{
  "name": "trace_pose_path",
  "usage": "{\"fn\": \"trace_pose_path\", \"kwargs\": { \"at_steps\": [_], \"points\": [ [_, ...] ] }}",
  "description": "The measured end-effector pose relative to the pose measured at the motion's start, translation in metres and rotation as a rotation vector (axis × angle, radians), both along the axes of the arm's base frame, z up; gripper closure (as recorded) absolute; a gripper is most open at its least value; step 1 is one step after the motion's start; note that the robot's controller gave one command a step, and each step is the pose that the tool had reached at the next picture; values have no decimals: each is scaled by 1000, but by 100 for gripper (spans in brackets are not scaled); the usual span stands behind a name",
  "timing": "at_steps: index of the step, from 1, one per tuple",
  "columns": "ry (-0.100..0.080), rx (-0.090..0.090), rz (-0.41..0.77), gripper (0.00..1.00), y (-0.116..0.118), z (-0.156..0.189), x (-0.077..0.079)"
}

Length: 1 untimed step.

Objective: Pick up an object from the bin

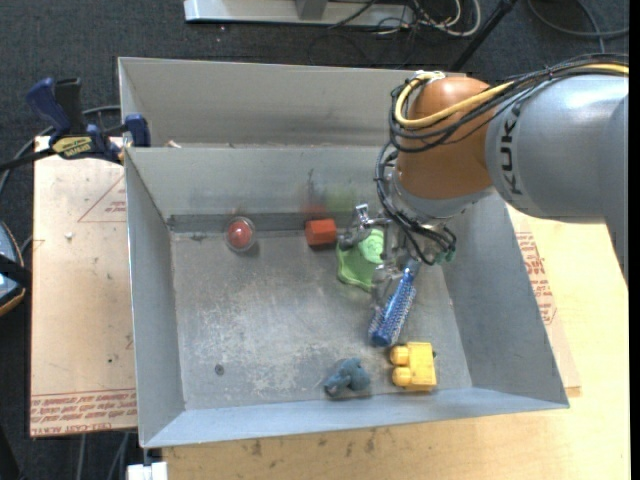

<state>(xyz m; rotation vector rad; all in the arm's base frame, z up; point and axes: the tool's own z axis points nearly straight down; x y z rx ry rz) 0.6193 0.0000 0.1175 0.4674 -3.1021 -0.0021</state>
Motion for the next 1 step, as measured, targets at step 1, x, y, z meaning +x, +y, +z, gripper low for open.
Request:
{"fn": "trace_pose_path", "kwargs": {
  "at_steps": [1],
  "points": [
    [-13, 1, 76, 0, -70, -10, 23]
  ]
}}
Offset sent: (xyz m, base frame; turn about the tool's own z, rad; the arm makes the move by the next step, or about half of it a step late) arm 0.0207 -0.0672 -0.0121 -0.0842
